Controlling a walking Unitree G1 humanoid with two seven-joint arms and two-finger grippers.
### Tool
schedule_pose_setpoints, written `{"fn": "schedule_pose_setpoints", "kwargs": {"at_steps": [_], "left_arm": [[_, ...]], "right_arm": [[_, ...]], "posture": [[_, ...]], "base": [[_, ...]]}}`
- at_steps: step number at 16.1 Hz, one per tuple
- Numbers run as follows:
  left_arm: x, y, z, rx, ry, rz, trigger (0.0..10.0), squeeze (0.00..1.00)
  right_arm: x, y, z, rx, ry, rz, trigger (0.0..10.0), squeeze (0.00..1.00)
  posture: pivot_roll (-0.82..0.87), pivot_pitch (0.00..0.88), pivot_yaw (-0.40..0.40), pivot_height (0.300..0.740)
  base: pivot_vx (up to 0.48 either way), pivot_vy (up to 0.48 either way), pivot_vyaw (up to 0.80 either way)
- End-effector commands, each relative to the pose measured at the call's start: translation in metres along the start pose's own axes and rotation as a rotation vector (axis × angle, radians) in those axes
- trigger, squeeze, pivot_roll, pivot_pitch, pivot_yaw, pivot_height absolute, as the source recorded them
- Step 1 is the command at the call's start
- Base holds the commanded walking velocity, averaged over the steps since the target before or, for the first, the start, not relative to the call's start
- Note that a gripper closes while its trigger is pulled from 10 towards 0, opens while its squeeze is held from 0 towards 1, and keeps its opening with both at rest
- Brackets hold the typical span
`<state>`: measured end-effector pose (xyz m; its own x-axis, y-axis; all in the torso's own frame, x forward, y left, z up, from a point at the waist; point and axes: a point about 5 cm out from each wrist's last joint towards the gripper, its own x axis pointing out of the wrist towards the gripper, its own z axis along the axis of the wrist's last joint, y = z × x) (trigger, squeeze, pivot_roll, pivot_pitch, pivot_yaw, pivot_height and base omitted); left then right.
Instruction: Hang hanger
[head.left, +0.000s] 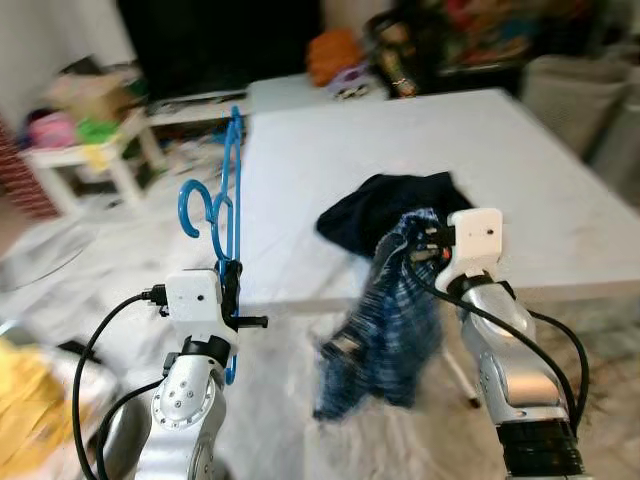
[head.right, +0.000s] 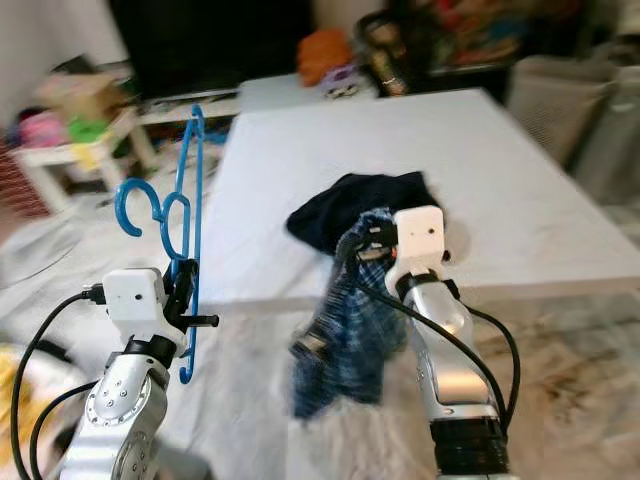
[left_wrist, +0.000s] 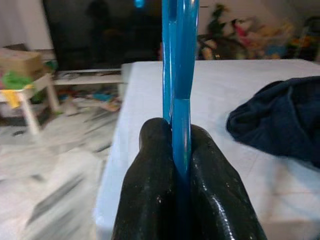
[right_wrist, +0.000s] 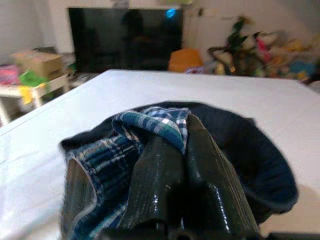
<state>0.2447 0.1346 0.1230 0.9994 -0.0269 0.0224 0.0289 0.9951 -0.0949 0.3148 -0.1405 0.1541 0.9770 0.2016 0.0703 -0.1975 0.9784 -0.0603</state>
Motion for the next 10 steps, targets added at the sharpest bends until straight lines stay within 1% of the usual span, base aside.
{"fn": "schedule_pose_setpoints", "kwargs": {"at_steps": [1,3,4,5,6,8,9,10], "left_arm": [[0.001,0.0,0.004,-0.007,-0.012,0.0,10.0,0.0],[0.001,0.0,0.003,-0.017,-0.009,0.019,10.0,0.0],[0.0,0.002,0.004,-0.008,-0.019,0.036,10.0,0.0],[-0.001,0.004,0.003,0.024,-0.019,0.043,10.0,0.0],[-0.004,0.009,0.001,0.016,-0.006,0.073,10.0,0.0],[-0.008,0.012,-0.002,0.017,0.01,0.097,10.0,0.0],[-0.009,0.012,-0.003,0.013,0.015,0.101,10.0,0.0],[-0.009,0.01,-0.003,0.014,0.016,0.096,10.0,0.0]], "right_arm": [[0.002,0.005,0.007,-0.003,-0.027,0.013,10.0,0.0],[0.003,0.006,0.006,-0.006,-0.023,0.019,10.0,0.0],[0.003,0.007,0.006,-0.015,-0.024,0.039,10.0,0.0],[0.003,0.006,0.007,-0.036,-0.03,0.05,10.0,0.0],[0.003,-0.002,0.007,-0.006,-0.019,0.038,10.0,0.0],[0.006,-0.016,0.011,-0.024,-0.025,0.039,10.0,0.0],[0.007,-0.019,0.013,-0.026,-0.029,0.038,10.0,0.0],[0.022,-0.031,0.025,-0.033,-0.05,0.032,10.0,0.0]], "posture": [[-0.05,0.0,0.069,0.74],[-0.04,0.0,0.064,0.74],[-0.04,0.0,0.059,0.74],[-0.03,0.0,0.057,0.74],[-0.03,0.0,0.056,0.74],[-0.03,0.0,0.051,0.74],[-0.03,0.0,0.051,0.74],[-0.02,0.0,0.048,0.74]], "base": [[0.255,0.0,0.0],[0.0,0.0,0.0],[0.0,0.0,0.0],[0.0,0.0,0.0],[0.0,0.0,0.0],[0.0,0.0,0.0],[0.0,0.0,0.0],[0.0,0.0,0.0]]}}
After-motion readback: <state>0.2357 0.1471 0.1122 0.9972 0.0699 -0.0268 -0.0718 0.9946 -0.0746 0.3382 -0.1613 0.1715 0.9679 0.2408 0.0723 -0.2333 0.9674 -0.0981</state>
